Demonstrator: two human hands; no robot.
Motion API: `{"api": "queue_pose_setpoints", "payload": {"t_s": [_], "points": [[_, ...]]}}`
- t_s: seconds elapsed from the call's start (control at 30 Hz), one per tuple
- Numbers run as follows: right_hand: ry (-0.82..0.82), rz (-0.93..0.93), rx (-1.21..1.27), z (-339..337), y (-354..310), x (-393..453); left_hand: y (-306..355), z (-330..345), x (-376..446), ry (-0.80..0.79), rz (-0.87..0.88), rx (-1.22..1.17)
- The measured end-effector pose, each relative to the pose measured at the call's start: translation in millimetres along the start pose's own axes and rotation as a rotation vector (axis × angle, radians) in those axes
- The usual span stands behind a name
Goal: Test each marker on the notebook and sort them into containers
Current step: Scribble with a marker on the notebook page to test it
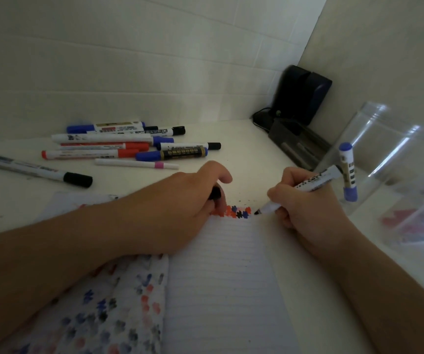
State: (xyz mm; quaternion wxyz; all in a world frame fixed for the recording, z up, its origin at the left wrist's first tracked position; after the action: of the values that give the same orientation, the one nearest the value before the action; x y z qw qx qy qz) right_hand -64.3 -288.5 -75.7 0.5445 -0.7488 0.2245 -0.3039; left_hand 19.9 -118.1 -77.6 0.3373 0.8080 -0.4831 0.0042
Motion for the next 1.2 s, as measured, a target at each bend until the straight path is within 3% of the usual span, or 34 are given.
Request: {"api": "queue_pose_setpoints", "payload": {"t_s": [0.1, 0.2, 0.4, 0.57, 0.8, 0.97, 1.2], "points": [[-0.164, 0.051, 0.343, 5, -10, -6, -3, -4, 2, 0.002, -0.055, -0.097], [-0.344, 0.086, 0.483, 19, -19, -15, -2, -4, 2, -0.010, -0.040, -0.123], [-0.351, 0.213, 0.568, 27, -9, -18, -1, -2, 2, -0.018, -0.005, -0.086], [-0.375, 0.202, 0.485, 29, -6, -21, 0, 0, 2, -0.013, 0.027, -0.035], [-0.191, 0.080, 0.332, 18, -10, -12, 7, -20, 1, 0.181, 0.090, -0.199], [-0.252, 0.026, 0.277, 31, -13, -21, 5, -27, 1, 0.267, 0.082, -0.267], [-0.284, 0.017, 0.162, 31, -7, -23, 0, -17, 2, 0.177, 0.066, -0.182]]}}
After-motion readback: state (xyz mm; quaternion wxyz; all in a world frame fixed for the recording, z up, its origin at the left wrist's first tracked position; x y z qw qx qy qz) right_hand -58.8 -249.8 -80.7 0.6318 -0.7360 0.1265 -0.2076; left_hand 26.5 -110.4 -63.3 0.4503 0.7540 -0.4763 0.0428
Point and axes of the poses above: each hand's wrist, its own x-axis towards the middle knuckle, its own z-axis out of the palm, y = z × x, the point moved 9 cm from there along x, towards the middle knuckle, and after that the axes turned 14 degrees about y, right-handed, at the moved point
